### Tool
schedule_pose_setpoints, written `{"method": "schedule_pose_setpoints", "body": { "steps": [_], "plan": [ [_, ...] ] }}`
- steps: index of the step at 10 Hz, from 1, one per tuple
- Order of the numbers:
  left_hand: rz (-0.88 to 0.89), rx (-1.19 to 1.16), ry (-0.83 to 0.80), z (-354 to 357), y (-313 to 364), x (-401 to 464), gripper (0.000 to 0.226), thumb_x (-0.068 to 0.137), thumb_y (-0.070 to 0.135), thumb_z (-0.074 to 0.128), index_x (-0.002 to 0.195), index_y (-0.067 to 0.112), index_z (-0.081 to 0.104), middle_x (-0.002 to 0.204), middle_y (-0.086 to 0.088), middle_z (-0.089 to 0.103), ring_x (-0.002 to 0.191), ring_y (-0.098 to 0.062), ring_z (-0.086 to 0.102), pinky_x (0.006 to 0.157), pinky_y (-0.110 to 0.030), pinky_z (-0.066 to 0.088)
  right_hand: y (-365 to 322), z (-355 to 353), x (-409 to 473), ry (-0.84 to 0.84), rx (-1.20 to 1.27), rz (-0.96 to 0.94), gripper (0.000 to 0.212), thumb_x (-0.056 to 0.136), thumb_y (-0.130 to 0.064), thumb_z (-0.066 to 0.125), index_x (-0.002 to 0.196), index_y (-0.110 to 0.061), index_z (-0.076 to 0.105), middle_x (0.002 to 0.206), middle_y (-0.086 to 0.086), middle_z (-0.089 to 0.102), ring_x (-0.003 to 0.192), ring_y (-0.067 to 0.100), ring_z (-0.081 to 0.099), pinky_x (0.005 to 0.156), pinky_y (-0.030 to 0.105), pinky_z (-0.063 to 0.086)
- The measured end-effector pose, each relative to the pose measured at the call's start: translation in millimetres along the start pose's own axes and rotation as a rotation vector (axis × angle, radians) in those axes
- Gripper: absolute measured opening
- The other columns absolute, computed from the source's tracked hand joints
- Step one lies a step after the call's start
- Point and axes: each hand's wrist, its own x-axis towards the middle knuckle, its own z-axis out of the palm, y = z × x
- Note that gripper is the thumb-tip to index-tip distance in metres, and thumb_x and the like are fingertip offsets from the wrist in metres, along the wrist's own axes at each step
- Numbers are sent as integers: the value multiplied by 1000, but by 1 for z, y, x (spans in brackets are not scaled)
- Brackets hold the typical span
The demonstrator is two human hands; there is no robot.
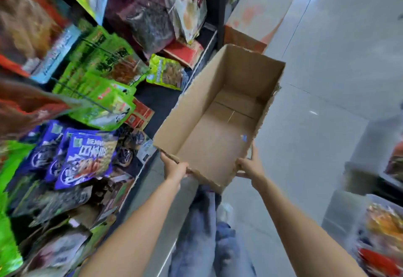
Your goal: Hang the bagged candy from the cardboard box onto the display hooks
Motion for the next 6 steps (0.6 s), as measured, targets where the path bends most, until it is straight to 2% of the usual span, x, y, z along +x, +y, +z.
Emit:
{"method": "schedule_pose_setpoints", "body": {
  "steps": [1,2,3,4,5,6],
  "plan": [
    [-18,24,5,33,28,48,100,82,-17,49,150,25,-12,146,-14,35,94,-22,53,47,-20,48,-24,4,59,7,31,-32,90,78,16,37,144,-44,23,86,11,51,70,25,45,66,48,54],
    [-15,23,7,65,46,88,97,84,-18,46,150,24,-12,148,-13,32,96,-20,50,59,-26,49,-42,9,112,31,34,-52,91,77,15,39,144,-44,21,83,8,56,62,22,52,53,32,51],
    [-44,18,61,85,49,126,97,84,-16,46,150,26,-12,152,-10,26,99,-23,48,76,-32,49,-44,18,153,12,51,-98,93,77,17,38,146,-43,18,96,7,60,63,18,55,50,31,51],
    [-104,-38,71,92,42,155,89,87,-16,43,151,23,-4,146,-13,33,92,-25,52,78,-34,50,-32,34,175,-20,63,-159,91,84,17,38,150,-38,7,131,-12,43,110,20,58,85,44,55],
    [-193,-122,37,87,45,172,56,93,-2,48,143,12,28,119,-13,49,82,-20,53,79,-36,48,-24,43,195,-88,84,-102,78,95,7,39,150,-35,5,134,-14,40,123,24,51,95,39,48],
    [-283,-130,-41,76,55,188,30,96,15,51,124,9,45,114,-13,50,103,-28,56,97,-35,42,-47,44,209,-109,24,-12,65,96,-4,45,149,-29,17,128,1,51,93,13,53,74,21,45]
  ]
}}
